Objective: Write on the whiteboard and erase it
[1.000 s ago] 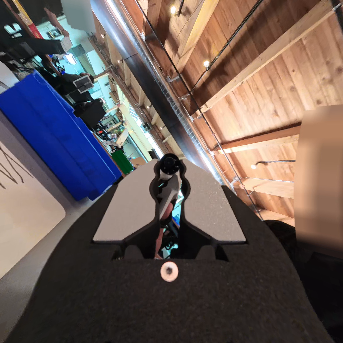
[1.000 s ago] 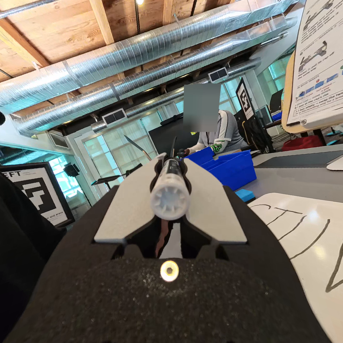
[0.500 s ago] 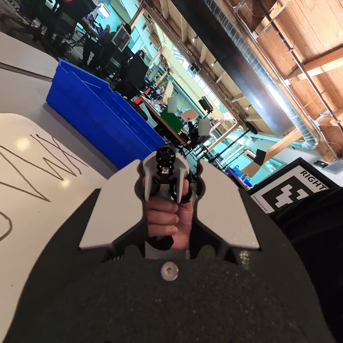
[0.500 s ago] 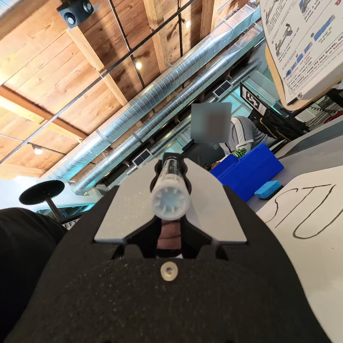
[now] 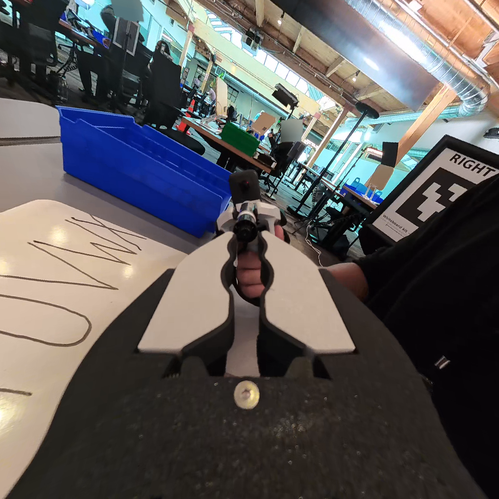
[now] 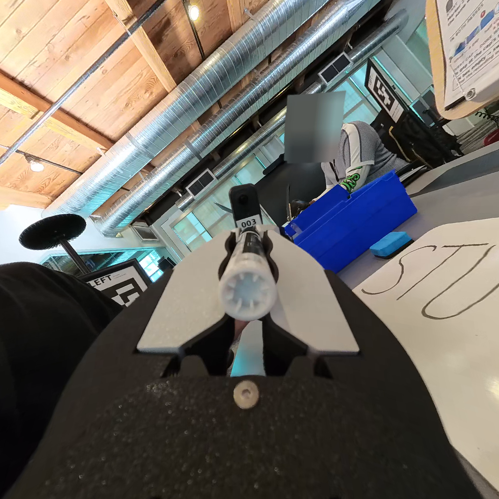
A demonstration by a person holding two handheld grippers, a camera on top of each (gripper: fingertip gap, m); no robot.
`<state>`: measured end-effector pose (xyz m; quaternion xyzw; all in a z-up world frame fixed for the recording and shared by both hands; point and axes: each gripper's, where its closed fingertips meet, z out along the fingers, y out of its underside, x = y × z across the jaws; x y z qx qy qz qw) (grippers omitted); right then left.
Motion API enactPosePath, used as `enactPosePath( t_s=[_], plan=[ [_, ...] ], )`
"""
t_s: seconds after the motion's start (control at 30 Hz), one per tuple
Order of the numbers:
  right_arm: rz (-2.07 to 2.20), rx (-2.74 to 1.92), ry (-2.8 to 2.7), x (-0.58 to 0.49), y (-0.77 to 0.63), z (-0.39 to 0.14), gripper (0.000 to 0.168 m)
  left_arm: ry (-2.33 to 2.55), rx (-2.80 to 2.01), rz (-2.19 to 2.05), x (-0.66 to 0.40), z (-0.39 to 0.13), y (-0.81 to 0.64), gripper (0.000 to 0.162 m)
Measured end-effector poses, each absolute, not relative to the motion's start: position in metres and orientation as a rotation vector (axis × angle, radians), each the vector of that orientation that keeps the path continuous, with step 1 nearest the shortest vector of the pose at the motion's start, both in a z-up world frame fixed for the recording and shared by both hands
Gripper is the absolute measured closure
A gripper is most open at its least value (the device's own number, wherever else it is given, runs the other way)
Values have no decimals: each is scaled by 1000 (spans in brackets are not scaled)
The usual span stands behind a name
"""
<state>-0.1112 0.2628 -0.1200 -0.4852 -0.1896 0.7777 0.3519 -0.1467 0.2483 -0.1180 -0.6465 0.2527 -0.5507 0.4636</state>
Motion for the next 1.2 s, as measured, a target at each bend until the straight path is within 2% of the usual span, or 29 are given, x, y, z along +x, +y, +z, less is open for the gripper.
enactPosePath(
  t_s=[0.2,0.37,1.2],
  plan=[
    [2000,-1272,-523,-116,259,-121,149,669,-1596,-1337,-144,-123,244,148],
    [2007,-1281,-552,-120,256,-123,149,674,-1603,-1337,-145,-127,242,153],
    [1981,-1436,-661,-132,247,-152,148,756,-1692,-1346,-155,-157,235,154]
  ],
)
